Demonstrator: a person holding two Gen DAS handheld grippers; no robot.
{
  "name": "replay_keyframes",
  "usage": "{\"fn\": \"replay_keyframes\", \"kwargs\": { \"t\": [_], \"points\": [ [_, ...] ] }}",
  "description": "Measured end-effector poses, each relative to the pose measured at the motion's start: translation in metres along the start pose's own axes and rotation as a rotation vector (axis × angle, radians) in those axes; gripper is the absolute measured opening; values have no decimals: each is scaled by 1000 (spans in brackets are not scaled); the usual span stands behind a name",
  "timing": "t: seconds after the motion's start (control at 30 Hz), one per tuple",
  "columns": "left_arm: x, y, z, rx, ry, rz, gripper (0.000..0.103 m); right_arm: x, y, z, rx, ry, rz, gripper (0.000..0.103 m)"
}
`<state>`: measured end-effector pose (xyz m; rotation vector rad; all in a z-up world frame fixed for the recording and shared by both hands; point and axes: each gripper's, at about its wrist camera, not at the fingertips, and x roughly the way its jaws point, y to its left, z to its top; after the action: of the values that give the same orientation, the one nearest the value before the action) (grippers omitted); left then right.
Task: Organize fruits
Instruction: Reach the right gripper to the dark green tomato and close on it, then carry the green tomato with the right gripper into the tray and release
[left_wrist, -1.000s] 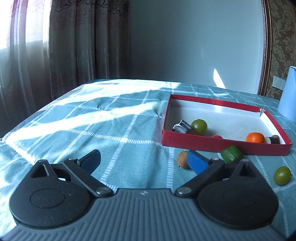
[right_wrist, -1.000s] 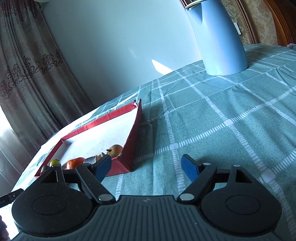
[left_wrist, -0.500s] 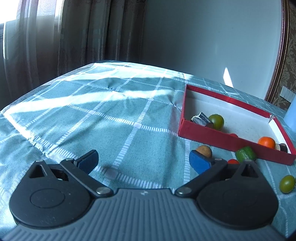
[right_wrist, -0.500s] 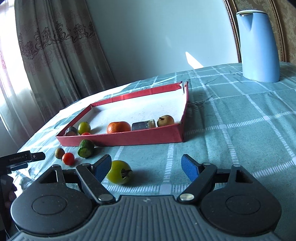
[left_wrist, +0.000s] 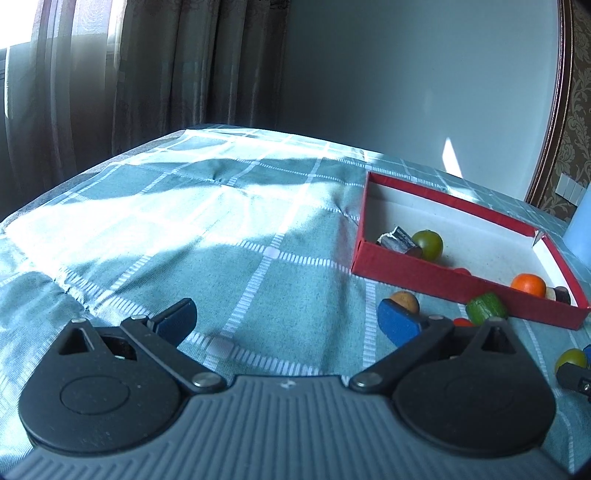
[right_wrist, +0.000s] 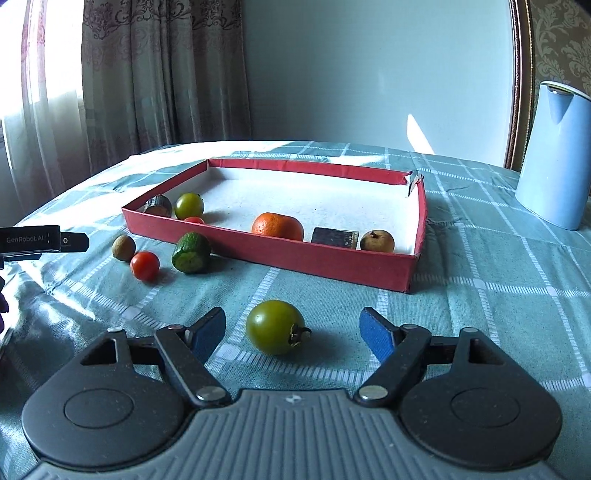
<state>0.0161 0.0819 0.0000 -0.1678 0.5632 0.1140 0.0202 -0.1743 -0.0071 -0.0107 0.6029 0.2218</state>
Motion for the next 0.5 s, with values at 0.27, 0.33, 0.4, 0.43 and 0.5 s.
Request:
{"fn": "replay_keyframes", "kwargs": {
  "t": [0.27, 0.33, 0.4, 0.43, 0.5],
  "points": [
    [2, -10, -1, 60, 14, -1, 103, 6, 6, 0, -24, 29, 4, 34],
    [2, -9, -1, 57, 14, 0, 103, 6, 6, 0, -22, 27, 5, 34],
    [2, -8, -1, 52, 14, 2, 103, 5, 5, 0, -14, 22, 11, 34],
    [3, -8, -1, 50, 15, 1, 103, 4, 4, 0, -10, 16, 15, 34],
    [3, -8, -1, 50, 15, 1, 103, 1, 3, 2, 2, 0, 27, 34]
  ]
}}
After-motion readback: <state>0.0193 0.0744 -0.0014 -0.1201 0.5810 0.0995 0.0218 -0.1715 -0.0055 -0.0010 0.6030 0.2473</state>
